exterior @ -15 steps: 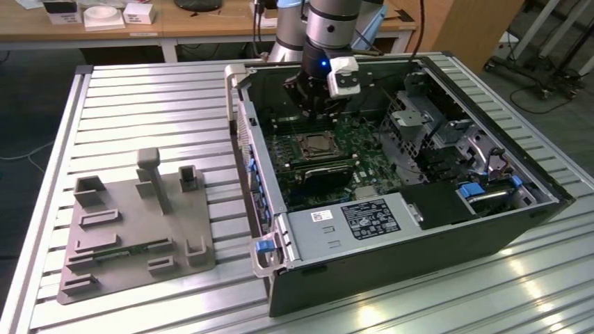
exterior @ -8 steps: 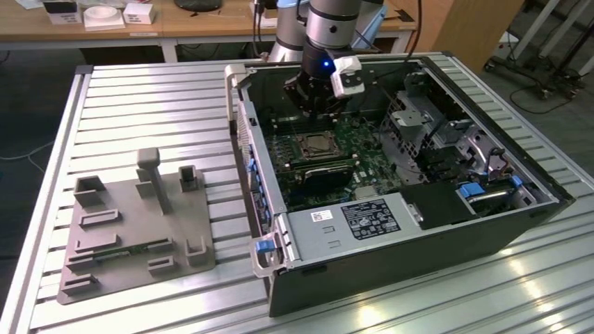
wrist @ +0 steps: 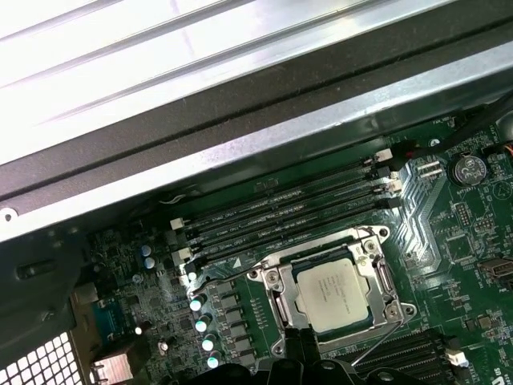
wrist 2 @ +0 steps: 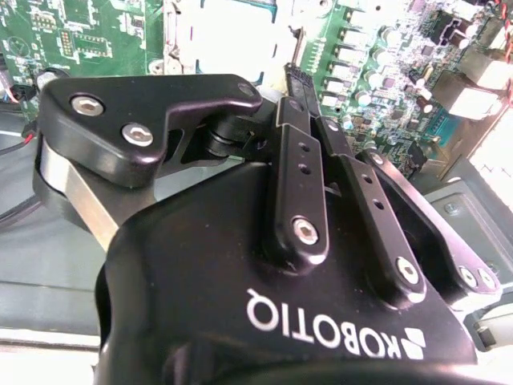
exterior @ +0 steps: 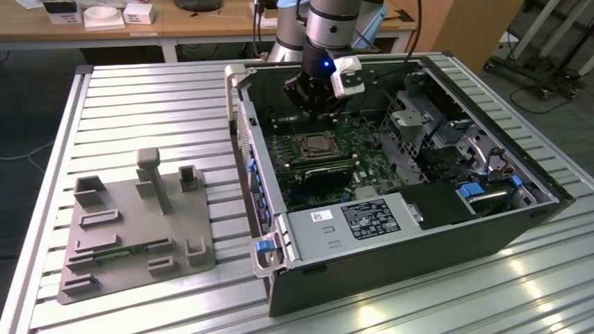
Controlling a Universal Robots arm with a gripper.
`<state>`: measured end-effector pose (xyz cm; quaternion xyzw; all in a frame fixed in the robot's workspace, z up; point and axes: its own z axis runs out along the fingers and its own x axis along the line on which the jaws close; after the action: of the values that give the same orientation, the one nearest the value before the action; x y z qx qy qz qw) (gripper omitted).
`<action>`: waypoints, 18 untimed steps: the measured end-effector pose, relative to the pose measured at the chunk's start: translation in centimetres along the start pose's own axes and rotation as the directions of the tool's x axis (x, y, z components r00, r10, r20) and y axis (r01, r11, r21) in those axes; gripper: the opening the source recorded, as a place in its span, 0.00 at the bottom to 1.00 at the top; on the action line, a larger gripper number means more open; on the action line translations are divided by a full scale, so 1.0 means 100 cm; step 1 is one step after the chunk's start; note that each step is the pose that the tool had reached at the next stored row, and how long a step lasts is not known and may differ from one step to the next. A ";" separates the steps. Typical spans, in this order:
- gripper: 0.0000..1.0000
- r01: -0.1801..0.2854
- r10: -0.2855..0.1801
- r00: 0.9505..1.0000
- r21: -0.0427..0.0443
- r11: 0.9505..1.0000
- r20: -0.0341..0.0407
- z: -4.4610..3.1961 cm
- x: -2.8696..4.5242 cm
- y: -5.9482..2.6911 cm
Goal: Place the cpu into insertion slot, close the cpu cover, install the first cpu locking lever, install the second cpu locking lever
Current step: 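Install the first cpu locking lever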
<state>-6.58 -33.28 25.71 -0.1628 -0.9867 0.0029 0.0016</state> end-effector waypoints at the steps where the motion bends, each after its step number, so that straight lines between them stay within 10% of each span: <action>1: 0.10 0.000 0.000 1.000 0.000 1.000 0.000 0.0000 0.0000 0.0000; 18: 0.10 0.126 -0.126 0.992 0.000 0.992 0.001 0.0011 0.0032 -0.0012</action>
<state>-6.93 -33.29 25.60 -0.1003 -0.9949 0.0030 0.0014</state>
